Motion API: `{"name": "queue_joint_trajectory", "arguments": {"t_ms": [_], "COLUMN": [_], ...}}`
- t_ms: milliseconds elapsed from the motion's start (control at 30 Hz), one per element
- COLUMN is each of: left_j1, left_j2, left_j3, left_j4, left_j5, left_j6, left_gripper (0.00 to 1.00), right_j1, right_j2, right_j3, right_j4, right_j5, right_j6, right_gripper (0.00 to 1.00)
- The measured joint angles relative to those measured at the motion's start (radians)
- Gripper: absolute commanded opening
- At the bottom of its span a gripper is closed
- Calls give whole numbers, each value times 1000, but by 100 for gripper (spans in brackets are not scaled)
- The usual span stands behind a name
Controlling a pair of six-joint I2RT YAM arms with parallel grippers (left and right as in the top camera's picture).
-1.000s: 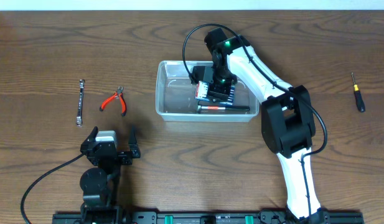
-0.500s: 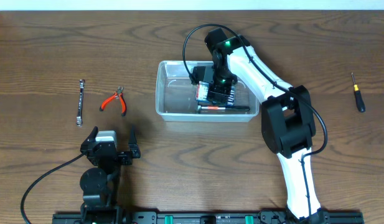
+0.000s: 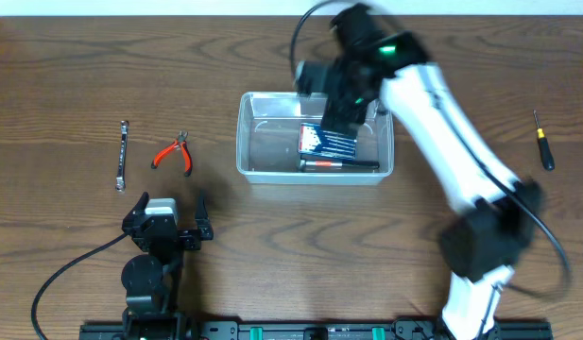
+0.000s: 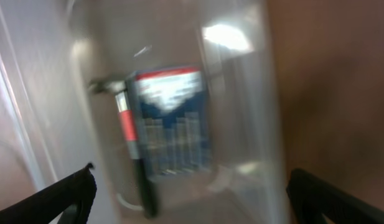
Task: Pack container
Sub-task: 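Move the right gripper to the yellow-handled screwdriver and lower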
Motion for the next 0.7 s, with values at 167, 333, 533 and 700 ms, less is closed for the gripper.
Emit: {"name": "queue_joint_trajectory", "arguments": {"t_ms": [167, 333, 533, 700], "left_j1": [0, 0, 0, 0], "left_j2": [0, 0, 0, 0], "left_j3": [0, 0, 0, 0], "left_j4": [0, 0, 0, 0], "left_j5": [0, 0, 0, 0], "left_j6": [0, 0, 0, 0], "left_gripper": [98, 98, 98, 98], "right_j1": [-229, -574, -828, -930], "right_j2": [-180, -192, -118, -30], "right_j3": [19, 23, 21, 21], "right_j4": [43, -35, -38, -18], "right_j5": [101, 162, 138, 113], "right_j6": [275, 408, 358, 319], "right_gripper": [99, 99, 99, 97]}}
